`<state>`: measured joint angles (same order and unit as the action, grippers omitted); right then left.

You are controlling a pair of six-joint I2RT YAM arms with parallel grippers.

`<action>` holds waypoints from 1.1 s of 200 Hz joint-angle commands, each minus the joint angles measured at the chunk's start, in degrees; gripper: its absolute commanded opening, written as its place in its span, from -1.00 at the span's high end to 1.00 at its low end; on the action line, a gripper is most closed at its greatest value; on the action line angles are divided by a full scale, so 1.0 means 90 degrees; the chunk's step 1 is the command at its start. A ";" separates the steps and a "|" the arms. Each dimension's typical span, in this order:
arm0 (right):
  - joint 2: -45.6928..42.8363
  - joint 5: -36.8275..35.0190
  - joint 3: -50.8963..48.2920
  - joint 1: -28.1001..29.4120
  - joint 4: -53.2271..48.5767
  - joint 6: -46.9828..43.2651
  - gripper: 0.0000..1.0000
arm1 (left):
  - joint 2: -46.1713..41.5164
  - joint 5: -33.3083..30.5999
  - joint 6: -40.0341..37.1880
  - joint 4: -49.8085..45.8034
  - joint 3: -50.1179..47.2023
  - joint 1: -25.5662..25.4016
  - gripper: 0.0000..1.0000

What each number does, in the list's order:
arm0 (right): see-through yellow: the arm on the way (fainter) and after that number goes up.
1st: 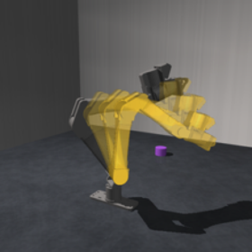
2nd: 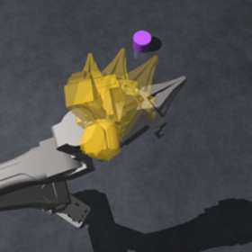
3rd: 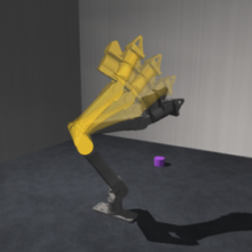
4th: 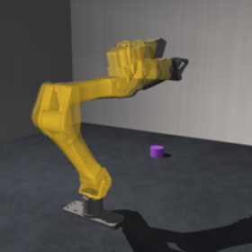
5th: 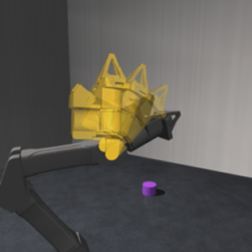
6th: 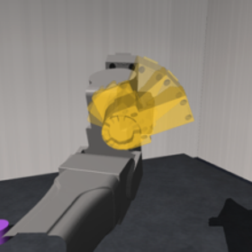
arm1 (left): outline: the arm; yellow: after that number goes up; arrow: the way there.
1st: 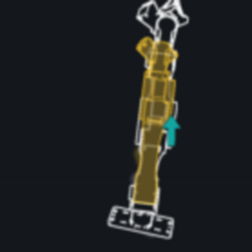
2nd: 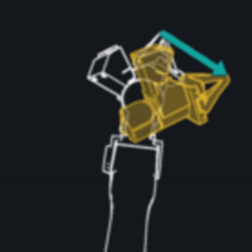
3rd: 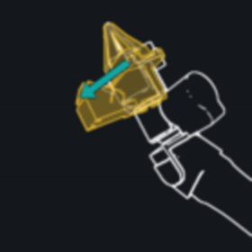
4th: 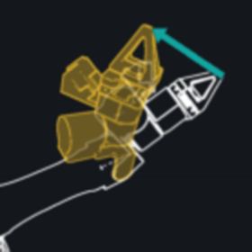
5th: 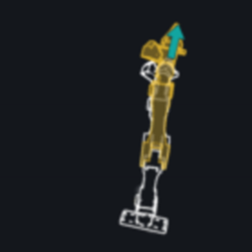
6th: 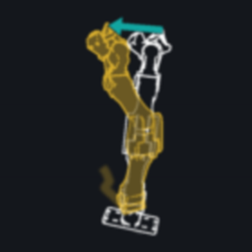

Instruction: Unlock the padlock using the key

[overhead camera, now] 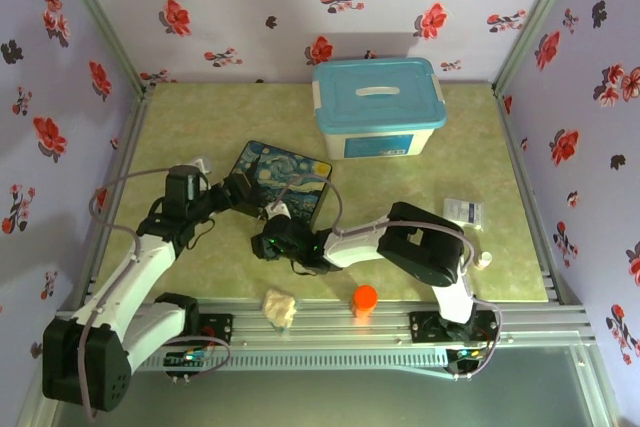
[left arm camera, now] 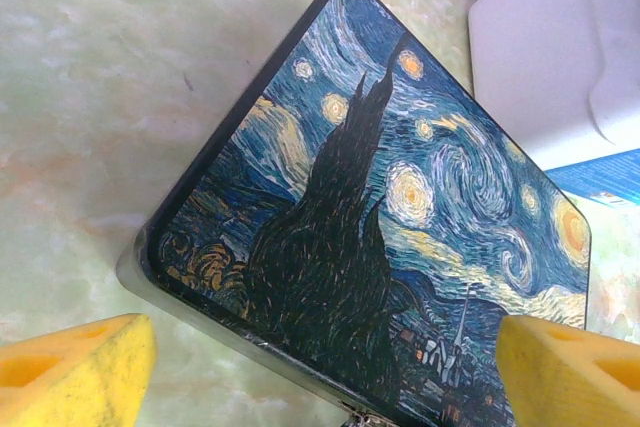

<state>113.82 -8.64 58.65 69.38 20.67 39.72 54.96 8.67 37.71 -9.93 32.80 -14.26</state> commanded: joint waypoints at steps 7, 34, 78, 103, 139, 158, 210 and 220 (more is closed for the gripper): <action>0.0206 0.0090 0.0115 -0.0004 0.0228 0.0208 0.09 | 0.0042 0.0100 -0.0051 0.0222 -0.0126 0.0051 -0.76; 0.0240 0.0127 0.0093 -0.0014 0.0281 0.0234 0.22 | 0.0055 0.0104 -0.0048 0.0258 -0.0129 0.0048 -0.76; 0.0156 0.0142 -0.0178 -0.0014 0.0622 0.0394 0.45 | 0.0164 0.0104 -0.0035 0.0349 -0.0111 0.0049 -0.76; 0.0147 0.0243 -0.0382 -0.0086 0.0996 0.0591 0.61 | 0.0268 0.0102 -0.0056 0.0409 -0.0052 0.0043 -0.76; 0.0033 0.0212 -0.0818 -0.0190 0.1541 0.0878 0.81 | 0.0433 0.0085 -0.0167 0.0440 0.0109 0.0044 -0.76; -0.0116 0.0148 -0.0914 -0.0194 0.1452 0.0872 0.85 | 0.0551 0.0074 -0.0206 0.0450 0.0148 0.0050 -0.75; -0.0535 -0.0005 -0.1107 -0.0197 0.0972 0.0830 0.79 | 0.0043 0.0060 -0.0269 -0.0035 -0.0320 -0.0003 -0.18; -0.0619 -0.0070 -0.1102 -0.0193 0.0786 0.0825 0.76 | -0.0057 -0.0007 -0.0277 -0.0218 -0.0439 -0.0044 -0.08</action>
<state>111.15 -6.63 49.69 68.20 33.06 45.74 57.17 8.84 36.73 -8.01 31.20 -14.31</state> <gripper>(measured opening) 0.106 0.588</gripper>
